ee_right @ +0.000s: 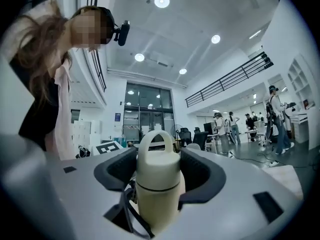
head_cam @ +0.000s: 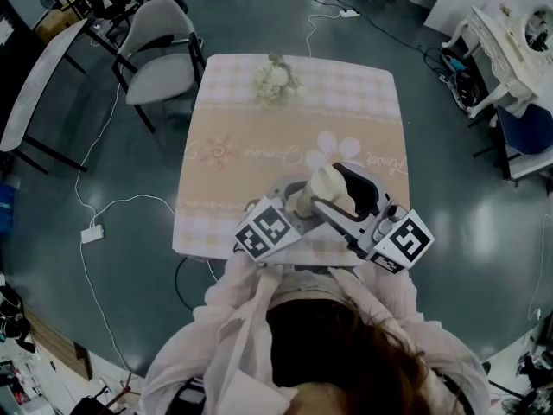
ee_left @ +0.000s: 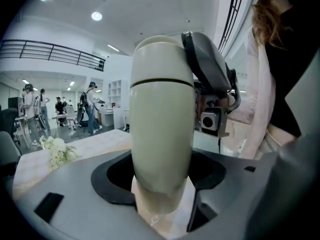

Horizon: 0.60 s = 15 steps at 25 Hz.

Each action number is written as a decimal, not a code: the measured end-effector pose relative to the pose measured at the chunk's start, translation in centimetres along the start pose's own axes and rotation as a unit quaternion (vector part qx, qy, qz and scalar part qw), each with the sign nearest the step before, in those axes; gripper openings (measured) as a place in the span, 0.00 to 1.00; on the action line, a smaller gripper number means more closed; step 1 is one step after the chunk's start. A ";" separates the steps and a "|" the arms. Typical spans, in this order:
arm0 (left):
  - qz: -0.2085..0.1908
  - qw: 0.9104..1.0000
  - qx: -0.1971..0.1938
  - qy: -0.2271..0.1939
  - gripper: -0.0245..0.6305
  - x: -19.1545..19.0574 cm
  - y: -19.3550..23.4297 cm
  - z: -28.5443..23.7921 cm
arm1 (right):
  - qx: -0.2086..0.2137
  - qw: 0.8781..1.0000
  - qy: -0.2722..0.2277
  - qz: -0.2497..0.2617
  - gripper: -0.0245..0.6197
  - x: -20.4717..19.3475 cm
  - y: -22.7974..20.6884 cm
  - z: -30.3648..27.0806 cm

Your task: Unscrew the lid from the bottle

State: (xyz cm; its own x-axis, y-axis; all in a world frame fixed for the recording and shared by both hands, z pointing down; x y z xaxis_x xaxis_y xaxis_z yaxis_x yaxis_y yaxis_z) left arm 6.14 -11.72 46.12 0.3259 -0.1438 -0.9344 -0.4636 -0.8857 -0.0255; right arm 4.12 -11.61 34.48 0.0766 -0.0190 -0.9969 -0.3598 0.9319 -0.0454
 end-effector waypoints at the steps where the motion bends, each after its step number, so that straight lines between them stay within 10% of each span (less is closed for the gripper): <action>1: 0.000 1.000 -0.006 0.000 0.52 0.0 -0.2 0.0 | 0.012 1.000 0.001 0.000 0.49 0.0 0.2 0.0; 10: -0.021 0.989 -0.143 -0.021 0.52 0.8 -3.7 1.0 | 0.202 0.978 -0.045 -0.012 0.49 1.4 2.7 1.3; 15: -0.013 0.994 -0.110 -0.020 0.52 0.8 -2.8 0.7 | 0.151 0.987 -0.047 -0.023 0.50 0.9 1.5 1.6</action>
State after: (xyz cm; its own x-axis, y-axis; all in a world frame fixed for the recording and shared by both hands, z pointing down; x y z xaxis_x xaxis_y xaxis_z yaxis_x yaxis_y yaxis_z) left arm 7.13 -9.01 45.22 0.2996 -0.1060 -0.9482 -0.2623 -0.9647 0.0249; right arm 5.16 -9.64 33.58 0.1783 -0.0432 -0.9830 -0.0610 0.9966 -0.0549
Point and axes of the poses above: the fingertips, and each gripper's own axes: z backward along the fingers, y to its left, x out of its top, the point moved 1 cm from there along z, backward along the fingers, and after that the axes turned 8 degrees about x, right-handed, at the moved point
